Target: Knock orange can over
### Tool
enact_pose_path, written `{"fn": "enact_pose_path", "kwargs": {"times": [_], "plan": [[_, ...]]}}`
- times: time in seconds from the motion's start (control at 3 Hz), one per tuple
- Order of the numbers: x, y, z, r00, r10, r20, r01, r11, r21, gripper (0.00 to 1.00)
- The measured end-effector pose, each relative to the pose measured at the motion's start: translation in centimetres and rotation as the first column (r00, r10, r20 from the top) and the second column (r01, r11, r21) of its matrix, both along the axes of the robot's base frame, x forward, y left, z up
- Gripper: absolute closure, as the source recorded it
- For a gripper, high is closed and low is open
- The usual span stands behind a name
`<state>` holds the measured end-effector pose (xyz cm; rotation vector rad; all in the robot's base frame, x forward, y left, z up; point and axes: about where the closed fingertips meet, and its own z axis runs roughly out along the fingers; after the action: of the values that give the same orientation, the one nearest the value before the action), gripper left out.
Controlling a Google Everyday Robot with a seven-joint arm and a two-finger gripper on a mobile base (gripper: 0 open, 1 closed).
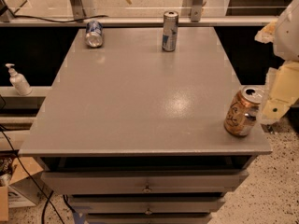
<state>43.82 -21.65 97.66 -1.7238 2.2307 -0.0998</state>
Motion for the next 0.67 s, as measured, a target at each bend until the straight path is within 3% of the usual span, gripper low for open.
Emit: {"fn": "enact_pose_path", "kwargs": {"times": [0.33, 0.67], "plan": [[0.05, 0.06, 0.19, 0.9999, 0.005, 0.012, -0.005, 1.0, 0.003, 0.0], [0.42, -0.27, -0.02, 0.9991, 0.021, 0.037, -0.023, 0.998, 0.065, 0.0]]}}
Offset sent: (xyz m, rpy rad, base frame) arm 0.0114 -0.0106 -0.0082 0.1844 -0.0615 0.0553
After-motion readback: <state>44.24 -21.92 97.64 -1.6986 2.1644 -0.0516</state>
